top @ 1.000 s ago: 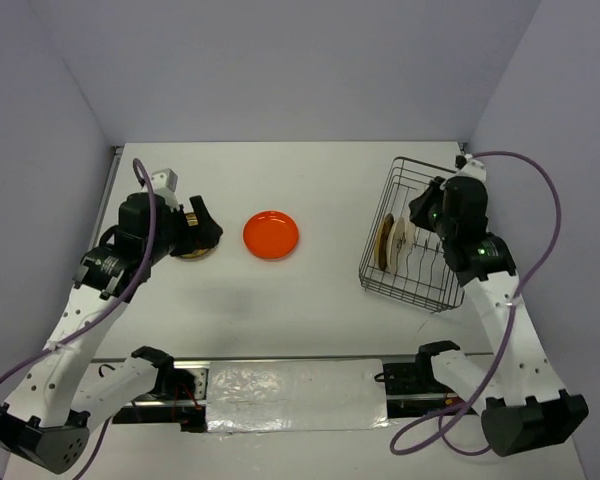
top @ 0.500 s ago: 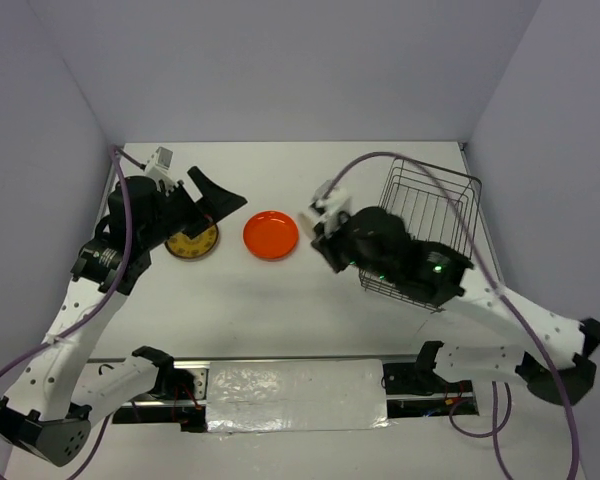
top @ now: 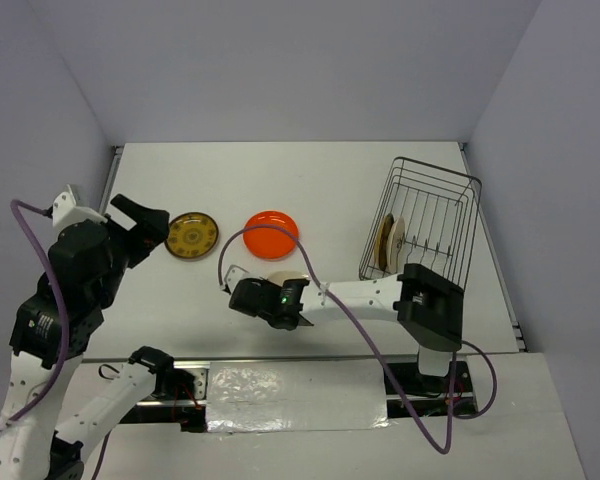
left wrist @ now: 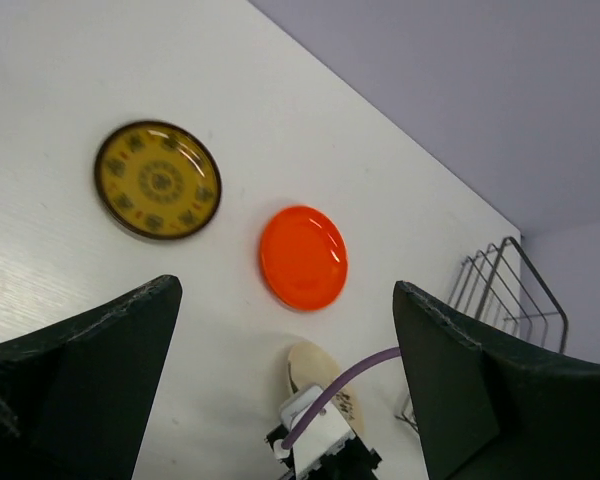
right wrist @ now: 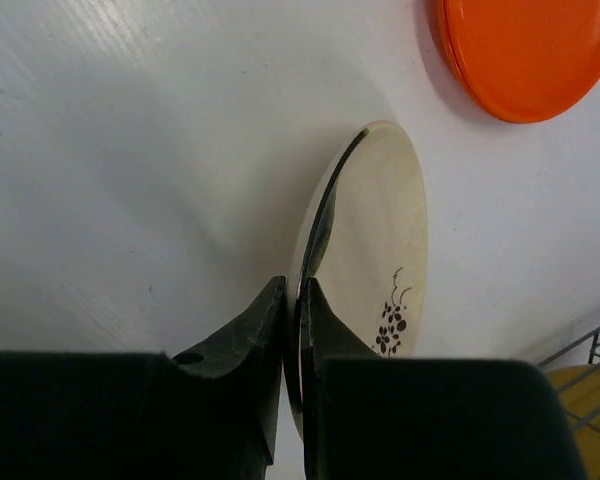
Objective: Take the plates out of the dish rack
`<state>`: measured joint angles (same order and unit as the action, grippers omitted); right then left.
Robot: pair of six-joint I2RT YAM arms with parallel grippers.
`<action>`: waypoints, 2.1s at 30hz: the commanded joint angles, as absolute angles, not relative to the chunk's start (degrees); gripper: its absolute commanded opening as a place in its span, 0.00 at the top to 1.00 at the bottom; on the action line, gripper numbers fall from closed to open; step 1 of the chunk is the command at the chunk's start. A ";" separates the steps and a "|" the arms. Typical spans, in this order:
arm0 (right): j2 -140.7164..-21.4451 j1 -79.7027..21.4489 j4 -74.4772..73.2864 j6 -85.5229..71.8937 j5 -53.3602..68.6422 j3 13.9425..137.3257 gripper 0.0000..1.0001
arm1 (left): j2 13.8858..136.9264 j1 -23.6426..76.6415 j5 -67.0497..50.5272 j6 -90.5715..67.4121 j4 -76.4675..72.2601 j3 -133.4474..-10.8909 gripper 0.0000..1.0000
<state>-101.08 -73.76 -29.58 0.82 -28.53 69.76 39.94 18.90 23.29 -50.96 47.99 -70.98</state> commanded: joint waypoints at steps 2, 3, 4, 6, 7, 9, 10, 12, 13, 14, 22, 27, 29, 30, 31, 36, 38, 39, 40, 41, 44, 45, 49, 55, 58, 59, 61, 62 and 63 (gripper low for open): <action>-104.14 -74.27 -25.58 -2.46 -32.34 73.12 0.85 | 40.34 18.81 29.09 -44.92 49.48 -70.59 0.01; -105.28 -74.18 -25.58 -2.63 -31.91 73.39 0.68 | 40.34 18.72 29.18 -44.22 49.57 -69.88 0.01; -105.73 -74.09 -25.75 -2.98 -31.90 73.56 0.58 | 40.08 18.81 29.18 -43.86 49.40 -69.18 0.00; -106.00 -74.18 -26.80 -4.48 -30.95 73.74 0.29 | 39.82 18.81 29.09 -42.81 48.96 -66.80 0.01; -105.47 -74.18 -27.15 -5.00 -29.98 73.57 0.24 | 39.73 18.72 29.09 -42.54 48.87 -66.10 0.01; -101.53 -74.00 -26.03 -6.59 -26.31 71.39 0.00 | 39.73 18.81 29.09 -41.58 48.69 -64.52 0.00; -99.51 -73.83 -25.32 -7.72 -24.89 70.24 0.00 | 39.90 18.81 28.92 -41.14 48.43 -63.73 0.01; -91.61 -71.73 -23.04 -9.83 -22.16 66.30 0.00 | 40.25 18.81 27.61 -39.56 47.90 -63.11 0.00; -88.54 -70.67 -22.16 -11.06 -20.84 64.53 0.00 | 40.95 18.81 26.81 -38.85 47.03 -62.67 0.01; -81.81 -69.01 -21.10 -14.73 -20.22 62.86 0.00 | 41.31 18.81 25.94 -37.11 46.59 -61.88 0.01; -50.31 -35.63 -26.53 -38.58 -23.98 48.52 0.12 | 43.77 18.72 21.80 -28.65 41.85 -54.07 0.01; -47.63 -17.88 -28.12 -34.82 -18.82 48.16 0.33 | 41.75 18.63 19.34 -28.13 39.38 -52.03 0.00; -49.03 -14.69 -28.65 -33.49 -15.49 48.95 0.43 | 41.49 18.63 19.25 -28.13 39.20 -51.77 0.00; -50.52 -13.46 -28.48 -32.36 -14.51 49.04 0.44 | 41.22 18.72 18.99 -28.13 39.11 -51.59 0.00; -51.06 -11.62 -28.39 -32.00 -13.72 48.96 0.44 | 40.96 18.72 18.98 -28.12 39.02 -51.50 0.00; -54.48 -9.14 -24.18 -31.11 -8.35 45.79 0.46 | 39.99 18.72 20.13 -28.65 39.29 -51.42 0.01; -55.37 -8.70 -22.24 -30.94 -7.56 44.48 0.46 | 39.90 18.72 19.95 -28.57 39.20 -51.33 0.00; -56.15 -8.79 -21.19 -30.68 -5.91 43.95 0.47 | 39.82 18.72 19.95 -28.56 39.20 -51.33 0.01; -56.60 -8.70 -19.01 -30.50 -4.93 42.81 0.49 | 39.90 18.72 19.86 -28.56 39.11 -51.24 0.00; -57.12 -8.70 -18.72 -30.59 -4.49 42.63 0.50 | 39.99 18.72 19.69 -28.56 39.11 -51.33 0.01; -59.32 -8.70 -17.14 -30.32 -3.52 42.01 0.54 | 40.25 18.72 19.51 -28.48 39.11 -51.33 0.01; -59.94 -8.70 -16.70 -30.24 -3.17 41.75 0.54 | 40.25 18.72 19.51 -28.48 39.11 -51.24 0.00; -60.21 -8.70 -16.00 -30.06 -3.42 41.31 0.64 | 40.34 18.81 19.16 -28.39 38.94 -51.15 0.00; -57.75 -8.79 -18.19 -30.06 -5.36 42.01 0.87 | 40.69 18.81 18.63 -28.21 38.76 -51.15 0.00; -55.03 -8.70 -20.82 -29.71 -5.80 44.55 0.88 | 40.96 18.81 18.46 -28.13 38.67 -51.15 0.01; -53.45 -8.79 -21.61 -29.36 -6.24 45.43 0.89 | 40.96 18.81 18.46 -28.12 38.76 -51.15 0.00; -51.86 -8.70 -24.16 -28.92 -6.59 48.50 0.89 | 40.96 18.72 18.54 -28.21 38.76 -51.15 0.01; -50.20 -8.70 -24.87 -28.39 -6.59 49.82 0.89 | 40.87 18.81 18.63 -28.21 38.76 -51.15 0.00; -49.58 -8.70 -25.66 -28.04 -6.33 50.88 0.89 | 40.78 18.81 18.72 -28.21 38.85 -51.15 0.01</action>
